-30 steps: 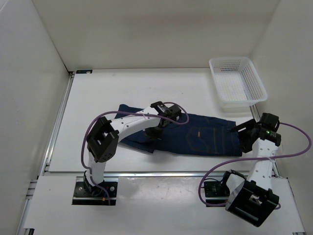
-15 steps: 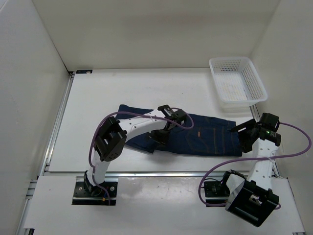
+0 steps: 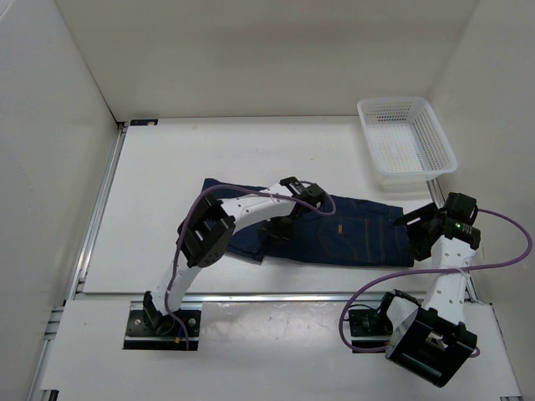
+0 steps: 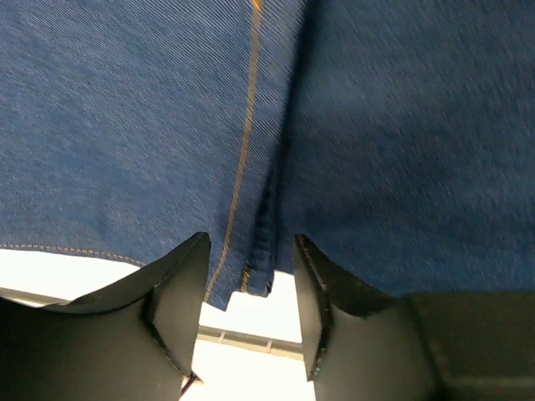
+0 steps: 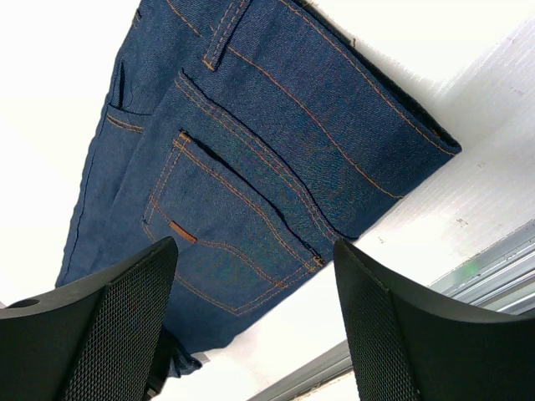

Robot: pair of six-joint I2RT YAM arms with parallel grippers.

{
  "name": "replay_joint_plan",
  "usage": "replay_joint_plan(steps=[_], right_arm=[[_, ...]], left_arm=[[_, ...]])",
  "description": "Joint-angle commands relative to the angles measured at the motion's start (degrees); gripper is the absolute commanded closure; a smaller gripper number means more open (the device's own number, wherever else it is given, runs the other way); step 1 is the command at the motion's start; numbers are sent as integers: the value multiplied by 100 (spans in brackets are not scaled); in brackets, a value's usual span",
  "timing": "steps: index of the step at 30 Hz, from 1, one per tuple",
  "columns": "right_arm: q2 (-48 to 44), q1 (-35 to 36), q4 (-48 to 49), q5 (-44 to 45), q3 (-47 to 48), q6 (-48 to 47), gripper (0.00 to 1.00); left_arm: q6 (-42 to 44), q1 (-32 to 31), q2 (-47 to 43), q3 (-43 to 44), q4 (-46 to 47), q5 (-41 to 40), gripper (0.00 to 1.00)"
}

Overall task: Fold and stack the trousers
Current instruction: Fold the trousers

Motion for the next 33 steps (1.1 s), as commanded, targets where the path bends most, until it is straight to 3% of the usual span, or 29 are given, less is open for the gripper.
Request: replay_joint_plan(steps=[1,14,18,21,24,26,28,33], right_arm=[[-56,20,79,-69,31,-70,20],[-3,20,79,-121,84,-70,20],[-3,20,79,-121,84,-70,20],[-3,20,79,-121,84,-70,20],[-3,20,79,-121,84,-70,20],[-3,20,79,-121,84,-70,20],[-3,20,79,-121,84,-70,20],[-3,20,79,-174,84,-70,20]], left_arm=[[-126,173,-319,-69,149,-139,45],[-126,226,-327,-641,430,-25,50],[-126,226,-538,-570,377,-25,40],[-73,226,-451,-570,430,28,40],[-11,288,-162,-570,430,80,57],[68,358,-108,-439,483,221,79],[68,358,-264,-316,325,221,89],[-3,638,-880,115,87,106,89]])
